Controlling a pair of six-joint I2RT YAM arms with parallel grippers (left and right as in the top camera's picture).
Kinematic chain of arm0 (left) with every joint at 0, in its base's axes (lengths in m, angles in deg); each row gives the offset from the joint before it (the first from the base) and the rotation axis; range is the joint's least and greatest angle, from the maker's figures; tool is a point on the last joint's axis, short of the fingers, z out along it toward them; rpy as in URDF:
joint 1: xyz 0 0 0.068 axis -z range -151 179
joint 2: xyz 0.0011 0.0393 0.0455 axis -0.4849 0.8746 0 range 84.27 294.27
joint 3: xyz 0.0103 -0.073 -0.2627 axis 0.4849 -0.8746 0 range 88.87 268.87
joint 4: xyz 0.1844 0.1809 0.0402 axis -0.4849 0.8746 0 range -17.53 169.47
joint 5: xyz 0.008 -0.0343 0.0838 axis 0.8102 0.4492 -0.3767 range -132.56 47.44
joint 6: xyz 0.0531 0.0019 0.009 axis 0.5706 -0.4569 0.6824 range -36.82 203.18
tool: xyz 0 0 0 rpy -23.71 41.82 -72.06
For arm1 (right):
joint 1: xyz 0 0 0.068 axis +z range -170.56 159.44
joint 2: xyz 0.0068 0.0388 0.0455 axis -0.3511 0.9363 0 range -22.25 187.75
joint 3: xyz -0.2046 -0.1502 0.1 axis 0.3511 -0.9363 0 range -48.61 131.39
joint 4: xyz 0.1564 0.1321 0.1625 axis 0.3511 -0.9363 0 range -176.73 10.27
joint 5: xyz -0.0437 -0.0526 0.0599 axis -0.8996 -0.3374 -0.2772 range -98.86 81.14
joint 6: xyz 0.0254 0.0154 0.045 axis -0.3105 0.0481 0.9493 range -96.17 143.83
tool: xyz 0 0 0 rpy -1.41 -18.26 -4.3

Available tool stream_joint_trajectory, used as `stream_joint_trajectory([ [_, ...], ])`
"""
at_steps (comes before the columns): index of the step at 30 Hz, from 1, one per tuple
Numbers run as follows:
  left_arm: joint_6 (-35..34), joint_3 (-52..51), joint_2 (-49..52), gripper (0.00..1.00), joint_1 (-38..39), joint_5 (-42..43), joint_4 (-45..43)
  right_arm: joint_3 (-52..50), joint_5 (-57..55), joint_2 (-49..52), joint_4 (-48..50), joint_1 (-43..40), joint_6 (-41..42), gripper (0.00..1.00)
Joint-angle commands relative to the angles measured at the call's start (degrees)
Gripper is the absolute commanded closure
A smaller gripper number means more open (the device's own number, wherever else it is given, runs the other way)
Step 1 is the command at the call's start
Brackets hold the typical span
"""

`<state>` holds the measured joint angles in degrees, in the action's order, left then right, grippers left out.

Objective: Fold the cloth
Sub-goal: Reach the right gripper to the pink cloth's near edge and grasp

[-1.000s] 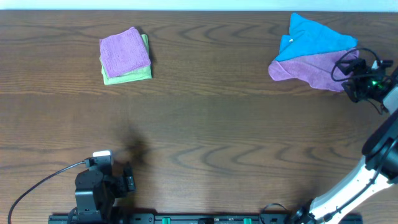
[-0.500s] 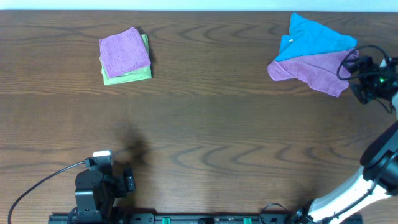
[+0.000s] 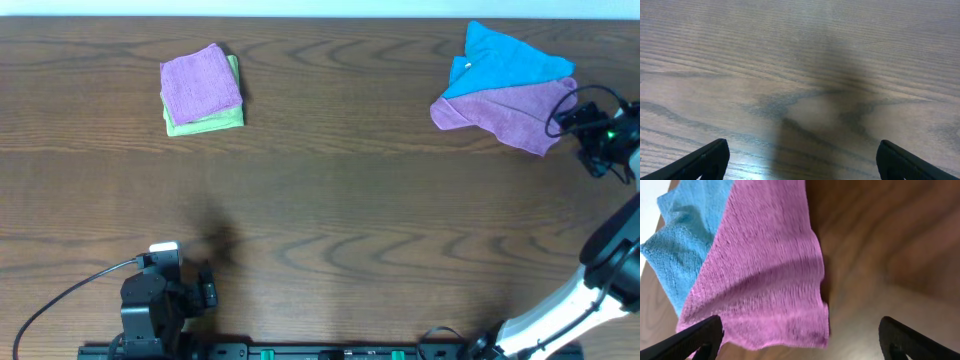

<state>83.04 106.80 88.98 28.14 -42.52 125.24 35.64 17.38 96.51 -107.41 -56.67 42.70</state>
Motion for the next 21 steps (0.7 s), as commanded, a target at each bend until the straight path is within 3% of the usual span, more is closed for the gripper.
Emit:
stream_joint_trajectory([
  [1,0.37,-0.55,-0.33,0.05,0.15,-0.44,3.08,0.44,2.95,2.93,1.40,0.96,-3.52,0.01],
  [6,0.39,-0.55,-0.33,0.05,0.15,-0.44,3.08,0.44,2.91,4.20,1.14,1.95,-3.78,0.01],
  [10,0.39,-0.55,-0.33,0.05,0.15,-0.44,3.08,0.44,3.10,4.31,1.97,2.25,-4.72,0.10],
  [13,0.39,-0.55,-0.33,0.05,0.15,-0.44,3.08,0.44,5.97,5.29,2.91,2.73,-6.36,0.05],
  [17,0.39,-0.55,-0.33,0.05,0.15,-0.44,3.08,0.44,5.90,6.47,3.34,3.43,-7.08,0.11],
  [18,0.39,-0.55,-0.33,0.05,0.15,-0.44,3.08,0.44,6.14,6.73,3.50,3.56,-7.69,0.17],
  [20,0.39,-0.55,-0.33,0.05,0.15,-0.44,3.08,0.44,6.67,6.99,3.67,3.89,-7.82,0.38],
  [21,0.39,-0.55,-0.33,0.05,0.15,-0.44,3.08,0.44,6.84,6.97,3.69,4.02,-7.82,0.43],
])
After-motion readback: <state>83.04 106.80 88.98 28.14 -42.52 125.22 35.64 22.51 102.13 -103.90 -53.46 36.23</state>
